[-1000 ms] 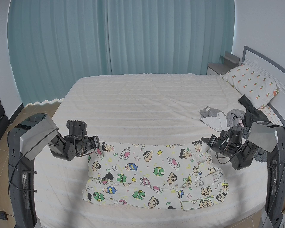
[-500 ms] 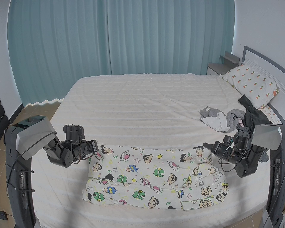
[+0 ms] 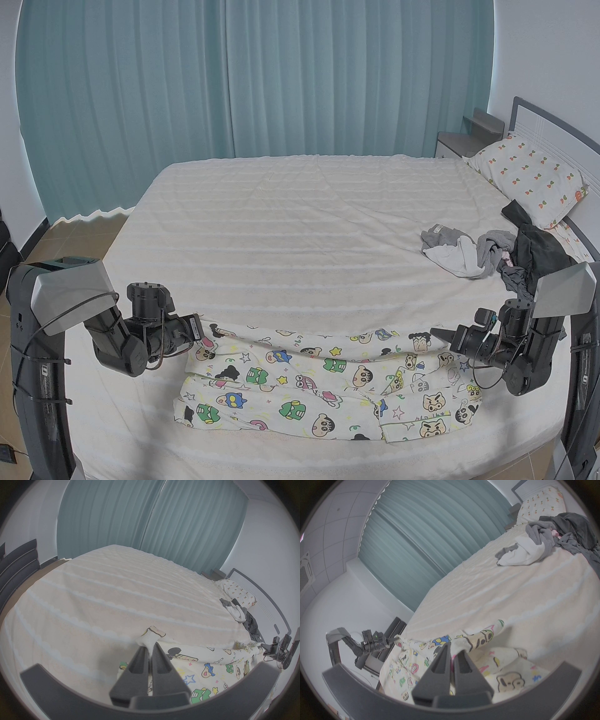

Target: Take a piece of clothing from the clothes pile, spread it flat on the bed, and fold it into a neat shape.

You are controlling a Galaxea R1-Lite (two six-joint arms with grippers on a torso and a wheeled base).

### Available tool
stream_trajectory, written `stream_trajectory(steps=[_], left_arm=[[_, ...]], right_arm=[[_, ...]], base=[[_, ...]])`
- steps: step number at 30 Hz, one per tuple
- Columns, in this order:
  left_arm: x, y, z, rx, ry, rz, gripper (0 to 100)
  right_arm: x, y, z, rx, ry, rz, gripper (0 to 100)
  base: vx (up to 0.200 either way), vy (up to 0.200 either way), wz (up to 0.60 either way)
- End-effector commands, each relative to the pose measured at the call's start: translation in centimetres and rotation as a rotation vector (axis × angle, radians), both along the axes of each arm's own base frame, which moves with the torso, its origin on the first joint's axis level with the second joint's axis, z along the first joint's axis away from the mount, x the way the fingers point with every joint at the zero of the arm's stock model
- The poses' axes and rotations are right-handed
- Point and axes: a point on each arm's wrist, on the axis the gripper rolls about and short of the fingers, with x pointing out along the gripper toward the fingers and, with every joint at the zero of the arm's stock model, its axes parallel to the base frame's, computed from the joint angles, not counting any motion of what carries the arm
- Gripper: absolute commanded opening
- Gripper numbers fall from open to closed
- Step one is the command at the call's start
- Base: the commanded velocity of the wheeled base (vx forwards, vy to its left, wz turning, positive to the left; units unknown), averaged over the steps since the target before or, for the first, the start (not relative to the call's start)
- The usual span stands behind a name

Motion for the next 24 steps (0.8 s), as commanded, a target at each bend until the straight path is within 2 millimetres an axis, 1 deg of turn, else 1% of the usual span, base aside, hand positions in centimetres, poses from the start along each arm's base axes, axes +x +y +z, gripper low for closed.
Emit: stream_trajectory(steps=[1, 4, 10, 15, 24], left_arm=[[-1.7, 0.1, -0.9, -0.001, 0.041, -0.015, 0], [-2.6, 0.2, -1.4, -0.004, 0.069, -0.033, 0], [-3.5, 0.4, -1.9, 0.037, 0.097, -0.059, 0], [-4.4, 0.4, -2.4, 0.057, 0.127, -0.076, 0], [-5.4, 0.5, -3.0, 0.077, 0.165, -0.091, 0]], right_arm=[[-1.9, 0.1, -0.8, -0.041, 0.047, 0.035, 0], [-2.9, 0.1, -1.3, -0.074, 0.068, 0.052, 0], [-3.7, 0.0, -1.8, -0.092, 0.097, 0.059, 0], [-4.9, -0.2, -2.5, -0.130, 0.128, 0.081, 0], [-5.2, -1.0, -3.0, -0.155, 0.140, 0.065, 0]], base=[[0.000, 0.000, 0.00], [0.000, 0.000, 0.00], [0.000, 0.000, 0.00], [0.000, 0.000, 0.00], [0.000, 0.000, 0.00]])
